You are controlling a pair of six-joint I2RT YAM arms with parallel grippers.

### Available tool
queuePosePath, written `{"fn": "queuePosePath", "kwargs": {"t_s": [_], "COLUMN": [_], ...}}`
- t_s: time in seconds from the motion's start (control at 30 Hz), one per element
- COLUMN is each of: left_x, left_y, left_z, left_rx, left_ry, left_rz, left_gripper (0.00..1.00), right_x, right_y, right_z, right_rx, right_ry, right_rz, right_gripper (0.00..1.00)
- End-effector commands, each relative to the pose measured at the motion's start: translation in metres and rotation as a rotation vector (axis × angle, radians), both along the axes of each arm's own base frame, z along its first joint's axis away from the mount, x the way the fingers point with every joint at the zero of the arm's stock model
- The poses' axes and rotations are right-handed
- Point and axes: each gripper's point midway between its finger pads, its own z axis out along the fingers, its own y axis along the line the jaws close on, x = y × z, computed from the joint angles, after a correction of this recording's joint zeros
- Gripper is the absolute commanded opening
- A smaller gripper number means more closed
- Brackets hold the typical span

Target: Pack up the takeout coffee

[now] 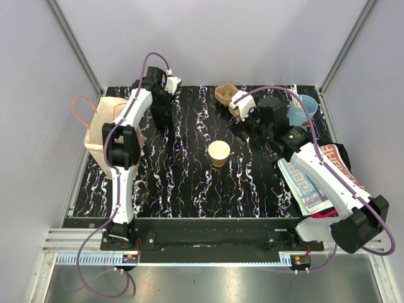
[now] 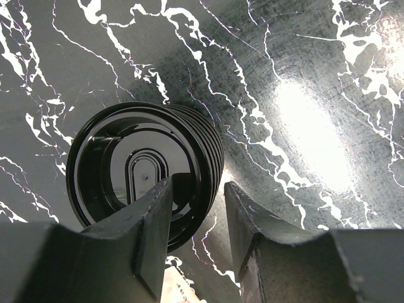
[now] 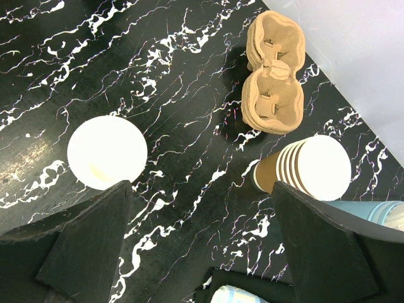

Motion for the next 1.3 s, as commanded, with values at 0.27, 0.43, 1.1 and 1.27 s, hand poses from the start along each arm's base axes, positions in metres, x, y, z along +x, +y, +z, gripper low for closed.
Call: {"fn": "queuePosePath", "kwargs": {"t_s": [0.27, 0.43, 1.1, 1.27], "left_x": [0.008, 0.008, 0.008, 0.008], "left_y": [0.002, 0.003, 0.003, 0.003], "left_z": [0.058, 0.063, 0.066, 0.067], "left_rx": [-0.087, -0.108, -0.136, -0.134], "left_ry": [-0.11, -0.113, -0.107, -0.11], "left_rz": [0.014, 0.018, 0.021, 0.021], "left_gripper": [0.38, 0.41, 0.43, 0.42], "right_x": [0.004, 0.004, 0.004, 0.004], "right_y": [0.002, 0.002, 0.002, 0.003], "right_z": [0.006, 0.005, 0.005, 0.005], "right_rx": [0.025, 0.026, 0.027, 0.026], "right_ry": [-0.018, -0.014, -0.012, -0.014], "right_rz": [-0.001, -0.001, 0.0, 0.002], "right_gripper": [0.96, 0.96, 0.96, 0.95]}}
